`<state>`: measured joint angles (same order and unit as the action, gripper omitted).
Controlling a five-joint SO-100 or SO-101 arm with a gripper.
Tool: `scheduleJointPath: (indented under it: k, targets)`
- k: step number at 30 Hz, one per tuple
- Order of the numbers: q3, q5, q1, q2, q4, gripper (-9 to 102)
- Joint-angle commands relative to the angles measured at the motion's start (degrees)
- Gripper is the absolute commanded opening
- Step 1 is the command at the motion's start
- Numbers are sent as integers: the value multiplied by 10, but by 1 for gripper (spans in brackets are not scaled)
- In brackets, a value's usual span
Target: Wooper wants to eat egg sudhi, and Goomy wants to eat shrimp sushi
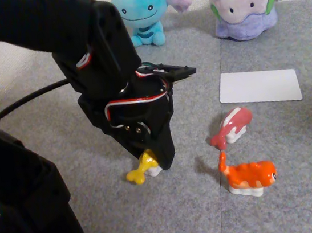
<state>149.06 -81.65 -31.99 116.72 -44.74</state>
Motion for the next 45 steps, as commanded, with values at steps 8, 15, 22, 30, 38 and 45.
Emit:
scheduleJointPath:
  k: [8, 15, 22, 30, 38, 45]
  targets:
    - [-18, -4, 13, 7, -14, 5]
    - [-139, -15, 42, 90, -132, 5]
    - [-366, -69, 143, 69, -250, 6]
    - [-573, -65, 235, -125, -277, 6]
    - [-683, 18, 227, -354, -247, 6]
    - [-694, 25, 227, -464, -211, 5]
